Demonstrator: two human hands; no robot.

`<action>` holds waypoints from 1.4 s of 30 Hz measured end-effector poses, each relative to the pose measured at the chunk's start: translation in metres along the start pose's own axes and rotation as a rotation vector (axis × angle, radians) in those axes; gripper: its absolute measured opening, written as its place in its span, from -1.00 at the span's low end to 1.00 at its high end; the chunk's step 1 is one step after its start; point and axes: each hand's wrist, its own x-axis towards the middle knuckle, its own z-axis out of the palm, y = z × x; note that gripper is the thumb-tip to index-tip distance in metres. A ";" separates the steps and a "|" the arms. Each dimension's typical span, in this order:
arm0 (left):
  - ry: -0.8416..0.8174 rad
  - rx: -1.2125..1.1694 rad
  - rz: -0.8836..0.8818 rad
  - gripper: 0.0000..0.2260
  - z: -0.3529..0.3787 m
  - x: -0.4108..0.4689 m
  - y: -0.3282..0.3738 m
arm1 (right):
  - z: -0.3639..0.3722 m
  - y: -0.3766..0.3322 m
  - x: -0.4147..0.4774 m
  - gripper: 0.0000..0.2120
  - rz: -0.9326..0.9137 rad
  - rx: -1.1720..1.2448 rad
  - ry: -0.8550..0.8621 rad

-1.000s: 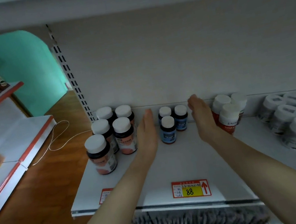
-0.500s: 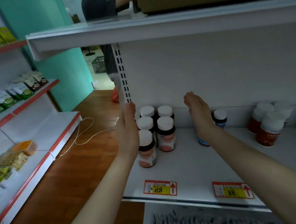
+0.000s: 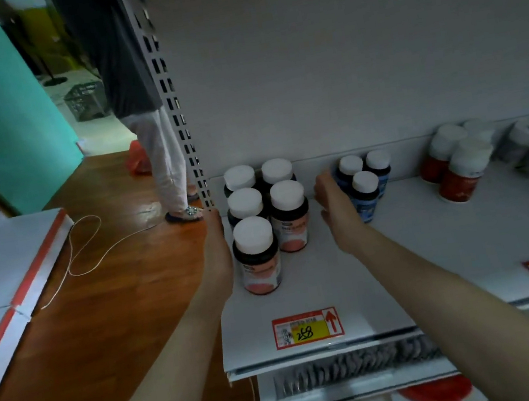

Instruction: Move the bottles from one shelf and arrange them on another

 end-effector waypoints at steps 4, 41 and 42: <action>-0.153 -0.148 -0.091 -0.51 0.008 0.011 -0.006 | 0.004 0.013 0.012 -0.43 0.042 -0.002 -0.034; -0.124 0.143 0.054 -0.41 -0.013 0.034 -0.009 | 0.007 -0.013 0.007 -0.46 0.015 0.008 -0.046; -0.134 0.149 0.076 -0.37 -0.016 0.034 -0.007 | 0.005 -0.016 0.004 -0.47 0.014 0.028 -0.045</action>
